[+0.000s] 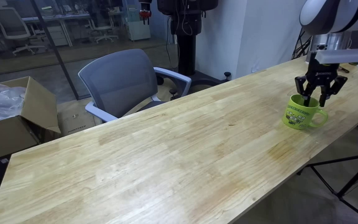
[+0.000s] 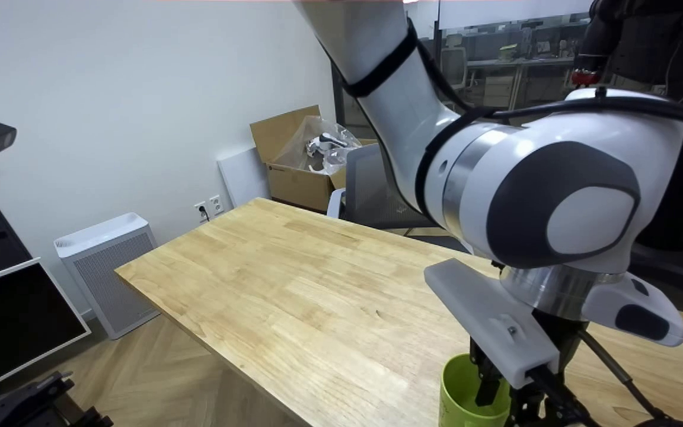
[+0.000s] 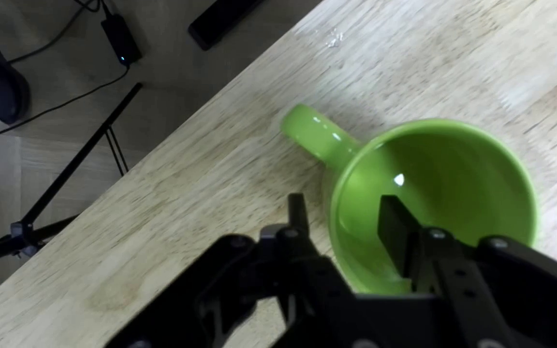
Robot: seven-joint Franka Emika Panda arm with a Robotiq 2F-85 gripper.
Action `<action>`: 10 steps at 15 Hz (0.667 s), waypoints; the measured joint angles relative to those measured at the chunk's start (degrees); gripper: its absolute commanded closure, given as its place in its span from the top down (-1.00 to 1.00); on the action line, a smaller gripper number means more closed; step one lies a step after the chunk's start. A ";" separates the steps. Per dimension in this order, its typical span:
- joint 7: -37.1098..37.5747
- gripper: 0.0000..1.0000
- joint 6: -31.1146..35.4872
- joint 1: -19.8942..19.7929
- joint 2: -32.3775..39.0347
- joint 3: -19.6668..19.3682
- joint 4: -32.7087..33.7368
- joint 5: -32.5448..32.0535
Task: Move the mug to the right
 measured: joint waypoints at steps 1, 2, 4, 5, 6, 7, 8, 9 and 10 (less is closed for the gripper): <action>0.00 0.65 -0.01 0.01 -0.02 0.00 0.06 0.00; 0.00 0.77 -0.03 0.04 -0.09 0.01 0.12 0.00; 0.01 0.98 -0.09 0.16 -0.46 0.04 0.27 0.00; 0.01 1.00 -0.12 0.28 -0.78 0.06 0.33 0.00; 0.01 1.00 -0.22 0.40 -1.30 0.11 0.35 0.00; 0.02 1.00 -0.44 0.51 -2.01 0.22 0.35 0.00; 0.02 1.00 -0.83 0.61 -2.93 0.38 0.36 0.03; 0.02 1.00 -1.30 0.69 -4.07 0.64 0.35 0.05; 0.02 1.00 -2.02 0.85 -5.52 0.90 0.32 0.07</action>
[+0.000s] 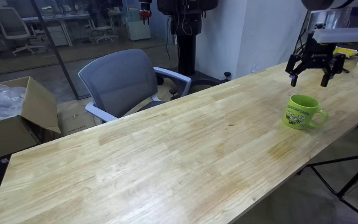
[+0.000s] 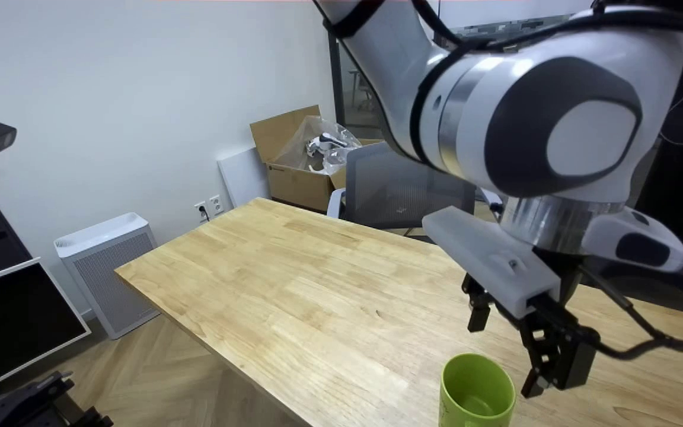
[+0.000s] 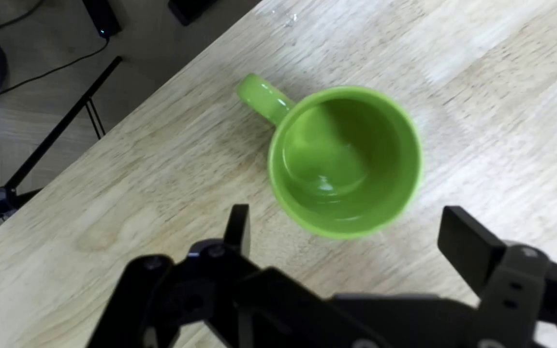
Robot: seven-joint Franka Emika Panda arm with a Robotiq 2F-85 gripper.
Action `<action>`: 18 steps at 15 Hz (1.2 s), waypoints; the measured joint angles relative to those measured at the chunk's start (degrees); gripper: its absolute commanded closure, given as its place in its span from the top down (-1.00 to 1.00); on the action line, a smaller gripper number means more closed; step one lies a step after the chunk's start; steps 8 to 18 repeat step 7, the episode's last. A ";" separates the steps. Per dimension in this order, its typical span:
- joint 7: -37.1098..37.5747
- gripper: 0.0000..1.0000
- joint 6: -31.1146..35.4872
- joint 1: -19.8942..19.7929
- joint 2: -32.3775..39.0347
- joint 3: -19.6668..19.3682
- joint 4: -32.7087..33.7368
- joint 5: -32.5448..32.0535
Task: Move the mug to the right
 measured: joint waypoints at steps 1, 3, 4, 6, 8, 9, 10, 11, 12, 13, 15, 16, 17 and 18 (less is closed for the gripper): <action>0.00 1.00 -0.96 0.22 -1.60 0.29 -0.04 0.00; 0.00 1.00 -3.33 0.88 -4.81 0.76 -0.20 -0.01; 0.00 1.00 -3.96 1.19 -5.97 0.84 -0.46 -0.01; 0.00 1.00 -4.19 1.36 -6.84 0.86 -1.00 -0.01; 0.00 1.00 -4.19 1.33 -6.81 0.86 -1.21 -0.01; 0.00 1.00 -4.19 1.33 -6.81 0.86 -1.21 -0.01; 0.00 1.00 -4.19 1.33 -6.81 0.86 -1.21 -0.01; 0.00 1.00 -4.19 1.33 -6.81 0.86 -1.21 -0.01; 0.00 1.00 -4.19 1.33 -6.81 0.86 -1.21 -0.01; 0.00 1.00 -4.19 1.33 -6.81 0.86 -1.21 -0.01; 0.00 1.00 -4.19 1.33 -6.81 0.86 -1.21 -0.01; 0.00 1.00 -4.19 1.33 -6.81 0.86 -1.21 -0.01; 0.00 1.00 -4.19 1.33 -6.81 0.86 -1.21 -0.01; 0.00 1.00 -4.19 1.33 -6.81 0.86 -1.21 -0.01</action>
